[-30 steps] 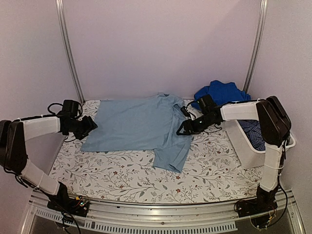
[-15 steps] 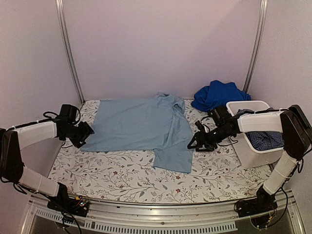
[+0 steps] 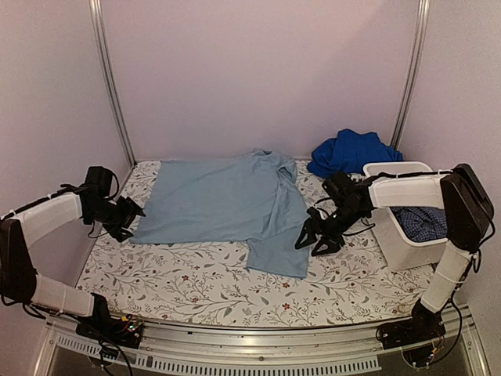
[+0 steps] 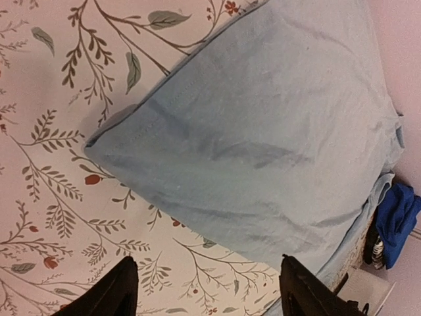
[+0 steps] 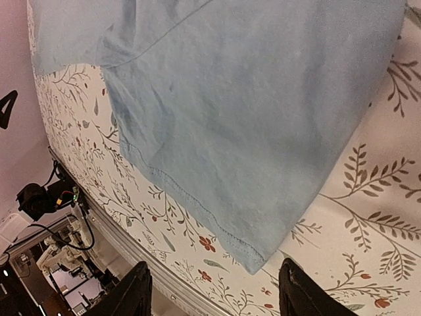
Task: Fold and stack the mixed laundry pile
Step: Pick up the flattened T-shirt from the center of the board.
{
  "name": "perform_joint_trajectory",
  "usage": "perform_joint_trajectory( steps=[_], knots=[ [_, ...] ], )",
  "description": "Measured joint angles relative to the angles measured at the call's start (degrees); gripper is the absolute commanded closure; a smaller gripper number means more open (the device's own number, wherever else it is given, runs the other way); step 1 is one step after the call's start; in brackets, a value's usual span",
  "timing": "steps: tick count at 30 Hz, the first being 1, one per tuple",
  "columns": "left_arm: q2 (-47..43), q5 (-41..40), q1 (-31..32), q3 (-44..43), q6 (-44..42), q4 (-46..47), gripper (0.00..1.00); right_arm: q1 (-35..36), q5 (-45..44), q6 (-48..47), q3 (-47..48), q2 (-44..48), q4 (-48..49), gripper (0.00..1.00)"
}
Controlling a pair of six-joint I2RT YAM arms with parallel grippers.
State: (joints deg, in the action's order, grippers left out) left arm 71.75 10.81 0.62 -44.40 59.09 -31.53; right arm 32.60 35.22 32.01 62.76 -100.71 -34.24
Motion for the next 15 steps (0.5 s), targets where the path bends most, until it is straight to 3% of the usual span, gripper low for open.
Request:
perform_joint_trajectory(
  steps=[10, 15],
  knots=[
    [11.21, 4.24, -2.8, -5.2, -8.39, -0.9, 0.34, -11.41, -3.85, -6.29, 18.53, -11.69, -1.53, 0.38],
    [14.27, 4.44, -3.58, -10.03, -8.61, -1.42, 0.41, -13.57, -2.95, -7.21, 20.17, -14.64, -4.0, 0.38]
  ],
)
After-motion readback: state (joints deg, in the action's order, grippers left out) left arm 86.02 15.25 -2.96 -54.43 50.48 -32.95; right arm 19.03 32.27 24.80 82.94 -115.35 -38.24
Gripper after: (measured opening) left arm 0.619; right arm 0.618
